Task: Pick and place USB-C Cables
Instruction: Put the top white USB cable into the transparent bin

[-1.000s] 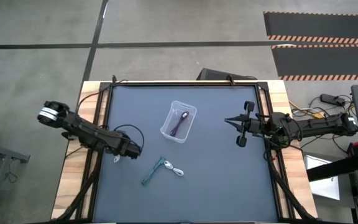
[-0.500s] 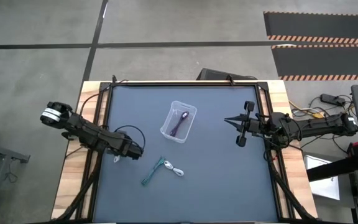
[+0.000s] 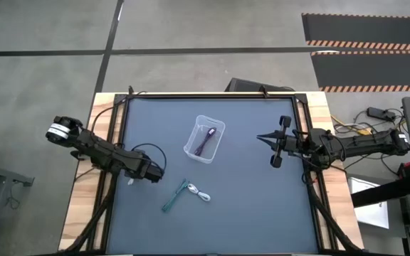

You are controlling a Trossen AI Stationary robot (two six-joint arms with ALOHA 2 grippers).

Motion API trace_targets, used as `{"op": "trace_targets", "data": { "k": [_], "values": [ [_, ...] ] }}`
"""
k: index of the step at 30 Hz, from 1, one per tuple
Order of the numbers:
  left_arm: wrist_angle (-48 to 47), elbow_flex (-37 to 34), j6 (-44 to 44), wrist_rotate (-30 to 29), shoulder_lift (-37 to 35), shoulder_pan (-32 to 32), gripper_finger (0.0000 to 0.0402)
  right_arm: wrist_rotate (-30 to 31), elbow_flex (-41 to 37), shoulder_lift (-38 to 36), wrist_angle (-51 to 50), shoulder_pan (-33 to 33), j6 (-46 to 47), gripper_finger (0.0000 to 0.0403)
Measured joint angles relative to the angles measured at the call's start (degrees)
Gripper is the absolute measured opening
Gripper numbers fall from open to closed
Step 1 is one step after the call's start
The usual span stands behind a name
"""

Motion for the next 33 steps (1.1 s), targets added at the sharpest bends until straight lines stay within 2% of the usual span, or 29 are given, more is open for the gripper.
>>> {"op": "trace_targets", "data": {
  "k": [15, 26, 33],
  "values": [
    [-3.9, 5.3, 1.6, -0.8, 0.0, 0.0, 0.0012, 0.0, 0.0, 0.0, -0.3, 0.0, -0.1, 0.0013],
    [-7.0, 14.2, 6.0, -10.0, 0.0, 0.0, 0.0012, -0.8, -0.1, -1.0, -0.3, 0.0, -0.3, 0.0013],
    [-7.1, 19.4, 10.7, -17.4, 0.0, 0.0, 0.0011, -2.2, -1.4, -5.1, -0.2, 0.0, 0.1, 0.0013]
  ]
}}
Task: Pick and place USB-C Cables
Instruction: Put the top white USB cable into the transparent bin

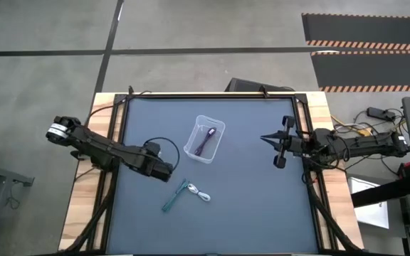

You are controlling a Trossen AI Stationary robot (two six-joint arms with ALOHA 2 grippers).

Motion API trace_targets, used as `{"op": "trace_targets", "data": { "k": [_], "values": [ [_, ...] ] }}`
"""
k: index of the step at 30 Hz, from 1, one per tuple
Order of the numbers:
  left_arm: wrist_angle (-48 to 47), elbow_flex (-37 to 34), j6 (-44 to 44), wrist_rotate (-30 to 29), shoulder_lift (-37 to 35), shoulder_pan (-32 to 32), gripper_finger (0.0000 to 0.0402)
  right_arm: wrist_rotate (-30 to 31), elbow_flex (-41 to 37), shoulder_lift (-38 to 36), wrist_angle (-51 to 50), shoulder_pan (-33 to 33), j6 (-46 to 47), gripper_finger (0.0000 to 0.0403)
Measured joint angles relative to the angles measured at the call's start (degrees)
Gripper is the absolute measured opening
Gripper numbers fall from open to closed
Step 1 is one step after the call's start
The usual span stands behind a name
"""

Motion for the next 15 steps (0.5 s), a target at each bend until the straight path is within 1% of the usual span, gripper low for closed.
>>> {"op": "trace_targets", "data": {
  "k": [9, 15],
  "values": [
    [0.0, 5.9, 4.8, -7.5, 0.0, 0.0, 0.0011, 0.0, -2.5, -6.8, -0.1, 0.0, 0.0, 0.0013],
    [0.9, 10.0, 9.6, -13.0, 0.0, 0.0, 0.0011, 0.0, -3.5, -9.6, -0.1, 0.0, -0.2, 0.0013]
  ]
}}
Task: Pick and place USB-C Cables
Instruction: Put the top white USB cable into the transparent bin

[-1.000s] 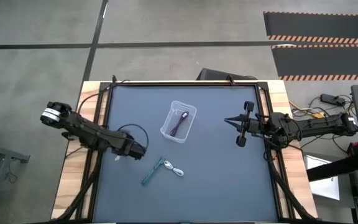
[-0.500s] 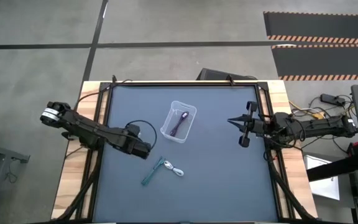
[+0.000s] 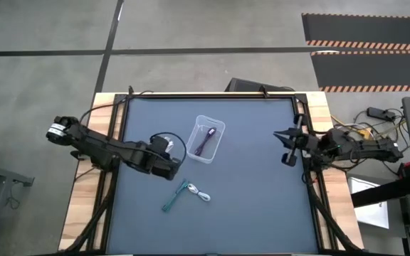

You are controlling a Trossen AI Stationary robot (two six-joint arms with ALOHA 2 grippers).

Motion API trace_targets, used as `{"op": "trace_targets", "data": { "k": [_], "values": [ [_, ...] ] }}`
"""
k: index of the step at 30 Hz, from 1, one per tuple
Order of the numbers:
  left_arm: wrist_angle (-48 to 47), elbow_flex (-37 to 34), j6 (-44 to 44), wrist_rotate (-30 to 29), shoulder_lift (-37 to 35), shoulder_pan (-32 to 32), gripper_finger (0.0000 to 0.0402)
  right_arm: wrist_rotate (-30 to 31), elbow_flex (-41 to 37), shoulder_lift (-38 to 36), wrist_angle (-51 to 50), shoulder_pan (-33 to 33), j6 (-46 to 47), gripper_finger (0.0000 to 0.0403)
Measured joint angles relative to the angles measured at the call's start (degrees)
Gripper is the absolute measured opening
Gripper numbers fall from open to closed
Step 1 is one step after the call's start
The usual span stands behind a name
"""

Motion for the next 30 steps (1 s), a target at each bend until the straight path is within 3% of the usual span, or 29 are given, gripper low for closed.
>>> {"op": "trace_targets", "data": {
  "k": [11, 21, 30],
  "values": [
    [13.9, 6.3, 19.0, -8.7, 0.0, 0.7, 0.0011, -0.2, -0.6, -1.6, -0.1, 0.0, -0.3, 0.0013],
    [35.9, 6.7, 42.0, -9.2, 0.0, 5.2, 0.0011, -0.1, -0.6, -1.6, 0.0, 0.0, -0.4, 0.0013],
    [42.7, 6.1, 47.5, -8.0, 0.1, 10.6, 0.0011, -0.1, -0.6, -1.6, 0.0, 0.0, -0.5, 0.0013]
  ]
}}
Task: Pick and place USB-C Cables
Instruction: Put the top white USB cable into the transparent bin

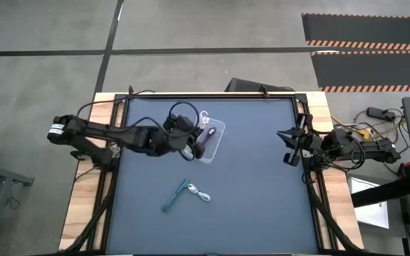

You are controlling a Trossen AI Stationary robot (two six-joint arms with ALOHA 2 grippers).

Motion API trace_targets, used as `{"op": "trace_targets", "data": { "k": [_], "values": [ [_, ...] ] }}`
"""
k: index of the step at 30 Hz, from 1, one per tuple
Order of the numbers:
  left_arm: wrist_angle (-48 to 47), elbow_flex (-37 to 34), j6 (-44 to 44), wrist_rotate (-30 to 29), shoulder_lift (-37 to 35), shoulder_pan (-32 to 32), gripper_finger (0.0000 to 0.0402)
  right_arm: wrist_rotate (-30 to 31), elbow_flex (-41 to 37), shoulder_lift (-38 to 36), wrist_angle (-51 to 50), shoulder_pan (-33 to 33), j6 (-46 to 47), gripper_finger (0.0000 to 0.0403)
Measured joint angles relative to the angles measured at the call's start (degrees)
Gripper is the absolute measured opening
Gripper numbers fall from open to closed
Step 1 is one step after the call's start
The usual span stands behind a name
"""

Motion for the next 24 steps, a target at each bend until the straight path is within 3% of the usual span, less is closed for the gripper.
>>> {"op": "trace_targets", "data": {
  "k": [15, 24],
  "values": [
    [0.9, 2.0, -0.7, 14.9, 9.5, 9.9, 0.0011, 0.2, 0.0, 0.0, 0.1, 0.0, -0.4, 0.0013],
    [-3.8, 7.0, -0.8, 17.9, 14.5, 12.4, 0.0011, 0.7, 0.0, 0.0, 0.1, 0.0, -0.8, 0.0013]
  ]
}}
